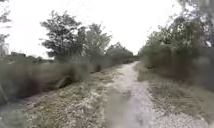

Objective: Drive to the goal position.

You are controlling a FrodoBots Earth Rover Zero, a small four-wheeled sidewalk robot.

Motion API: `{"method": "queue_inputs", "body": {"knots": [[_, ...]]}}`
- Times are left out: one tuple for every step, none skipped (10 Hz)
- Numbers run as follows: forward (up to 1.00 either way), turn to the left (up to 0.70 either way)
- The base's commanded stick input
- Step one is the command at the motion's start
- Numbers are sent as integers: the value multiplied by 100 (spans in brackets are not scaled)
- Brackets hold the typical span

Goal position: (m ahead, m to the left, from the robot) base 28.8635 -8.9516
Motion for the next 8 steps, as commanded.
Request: {"method": "queue_inputs", "body": {"knots": [[70, 0], [70, 0], [70, 0], [70, 0], [70, 0], [70, 0], [70, -35], [70, -35]]}}
